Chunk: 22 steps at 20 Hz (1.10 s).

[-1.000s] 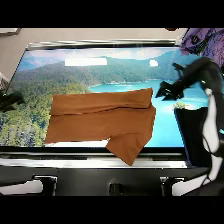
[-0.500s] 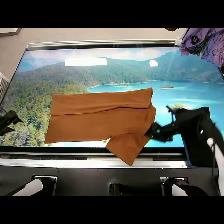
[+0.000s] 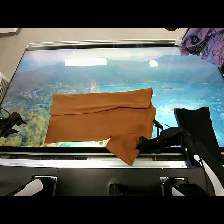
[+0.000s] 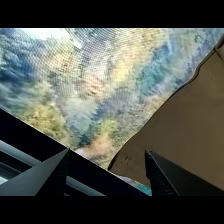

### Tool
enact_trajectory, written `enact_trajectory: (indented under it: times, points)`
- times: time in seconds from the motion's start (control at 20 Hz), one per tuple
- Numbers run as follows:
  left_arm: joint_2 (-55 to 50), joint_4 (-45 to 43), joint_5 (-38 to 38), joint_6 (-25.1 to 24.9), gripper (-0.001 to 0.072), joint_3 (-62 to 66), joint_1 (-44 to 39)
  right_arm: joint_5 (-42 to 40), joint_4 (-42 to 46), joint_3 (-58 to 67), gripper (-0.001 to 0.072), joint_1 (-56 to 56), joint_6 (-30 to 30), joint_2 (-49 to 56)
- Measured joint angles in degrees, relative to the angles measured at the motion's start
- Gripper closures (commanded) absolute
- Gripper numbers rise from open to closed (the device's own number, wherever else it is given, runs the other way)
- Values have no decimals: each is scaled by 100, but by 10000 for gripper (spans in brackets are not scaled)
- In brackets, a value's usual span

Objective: Fold the clothes and pants, and hang the long-sleeved shirts on hangers.

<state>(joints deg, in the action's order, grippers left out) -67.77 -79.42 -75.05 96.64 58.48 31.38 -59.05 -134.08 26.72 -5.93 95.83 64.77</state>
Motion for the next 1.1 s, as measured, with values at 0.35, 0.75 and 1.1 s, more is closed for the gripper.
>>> enact_trajectory:
  times: [0.35,0.75,1.1]
  points:
    - [-76,1110,181,-1099,175,-944,433,184,-136,-22,678,-101,-125,-149]
    - [-319,1759,398,-1860,175,-1840,640,33,-160,-22,678,-105,-138,-343]
    - [-638,1978,452,-2046,295,-1917,363,17,-162,-22,678,-105,-138,-407]
